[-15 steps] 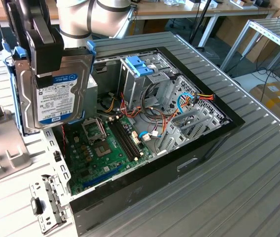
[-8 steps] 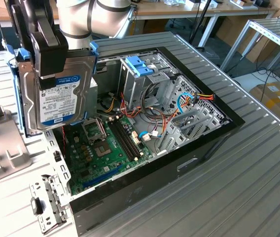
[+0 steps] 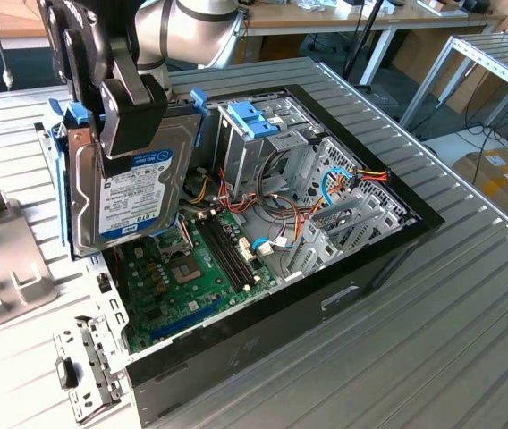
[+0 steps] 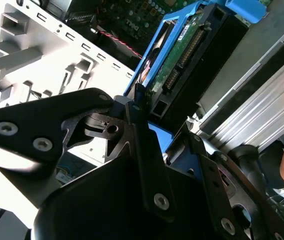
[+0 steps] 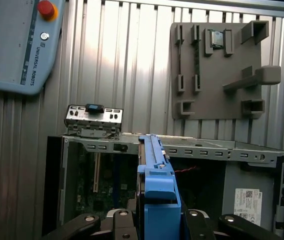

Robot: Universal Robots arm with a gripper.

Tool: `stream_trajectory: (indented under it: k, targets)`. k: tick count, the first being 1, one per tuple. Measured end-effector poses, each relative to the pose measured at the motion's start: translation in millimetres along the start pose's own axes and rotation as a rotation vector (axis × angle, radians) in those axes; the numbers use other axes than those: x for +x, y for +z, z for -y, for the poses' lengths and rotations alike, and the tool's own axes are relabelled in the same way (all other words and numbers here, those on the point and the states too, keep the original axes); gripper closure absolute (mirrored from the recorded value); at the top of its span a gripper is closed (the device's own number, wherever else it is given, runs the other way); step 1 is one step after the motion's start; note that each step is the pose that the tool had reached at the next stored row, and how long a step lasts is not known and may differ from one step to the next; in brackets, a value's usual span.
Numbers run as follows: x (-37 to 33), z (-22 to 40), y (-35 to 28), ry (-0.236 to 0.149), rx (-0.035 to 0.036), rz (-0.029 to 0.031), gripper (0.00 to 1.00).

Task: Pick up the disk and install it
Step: 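Pick up the disk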

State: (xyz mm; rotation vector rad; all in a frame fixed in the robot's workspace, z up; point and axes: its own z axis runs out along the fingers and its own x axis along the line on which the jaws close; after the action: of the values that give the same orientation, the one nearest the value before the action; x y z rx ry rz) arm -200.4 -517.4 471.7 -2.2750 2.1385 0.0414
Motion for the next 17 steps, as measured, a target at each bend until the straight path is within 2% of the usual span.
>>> stream_trajectory:
  k: [7, 17]
  targets:
    - [5.1, 2.7, 0.2, 0.0, -0.0001, 0.0, 0.63]
    - [11.7, 13.1, 0.3, 0.0, -0.0001, 0.0, 0.63]
